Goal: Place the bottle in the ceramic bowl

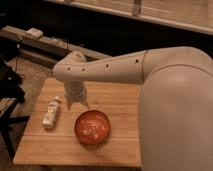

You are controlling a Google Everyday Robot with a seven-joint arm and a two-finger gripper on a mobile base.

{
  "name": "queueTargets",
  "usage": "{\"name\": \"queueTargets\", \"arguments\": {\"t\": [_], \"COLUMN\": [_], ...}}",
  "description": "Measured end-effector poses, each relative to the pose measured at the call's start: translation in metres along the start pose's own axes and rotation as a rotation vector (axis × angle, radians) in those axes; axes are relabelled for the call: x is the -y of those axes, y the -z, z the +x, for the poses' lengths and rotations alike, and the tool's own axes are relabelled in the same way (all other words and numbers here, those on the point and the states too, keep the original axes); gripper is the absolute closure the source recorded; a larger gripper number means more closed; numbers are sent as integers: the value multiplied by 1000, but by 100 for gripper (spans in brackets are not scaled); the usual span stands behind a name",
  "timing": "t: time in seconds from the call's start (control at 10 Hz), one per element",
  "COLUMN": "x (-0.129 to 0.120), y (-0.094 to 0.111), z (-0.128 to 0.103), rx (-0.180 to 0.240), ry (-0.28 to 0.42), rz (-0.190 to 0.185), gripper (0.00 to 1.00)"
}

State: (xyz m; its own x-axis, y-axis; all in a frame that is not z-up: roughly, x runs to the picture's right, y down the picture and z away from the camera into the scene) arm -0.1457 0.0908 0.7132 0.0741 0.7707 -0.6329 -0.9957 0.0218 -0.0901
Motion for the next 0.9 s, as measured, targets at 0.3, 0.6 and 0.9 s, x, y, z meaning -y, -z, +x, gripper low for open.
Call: {"name": "queueTargets", "arguments": {"t": [0.3, 0.6, 0.9], "x": [-61, -123, -163], "y": [-11, -29, -60], "z": [-24, -48, -59], "rx": [7, 13, 8], "ry": [51, 101, 161], "rz": [-5, -6, 8], "gripper": [35, 35, 35]}}
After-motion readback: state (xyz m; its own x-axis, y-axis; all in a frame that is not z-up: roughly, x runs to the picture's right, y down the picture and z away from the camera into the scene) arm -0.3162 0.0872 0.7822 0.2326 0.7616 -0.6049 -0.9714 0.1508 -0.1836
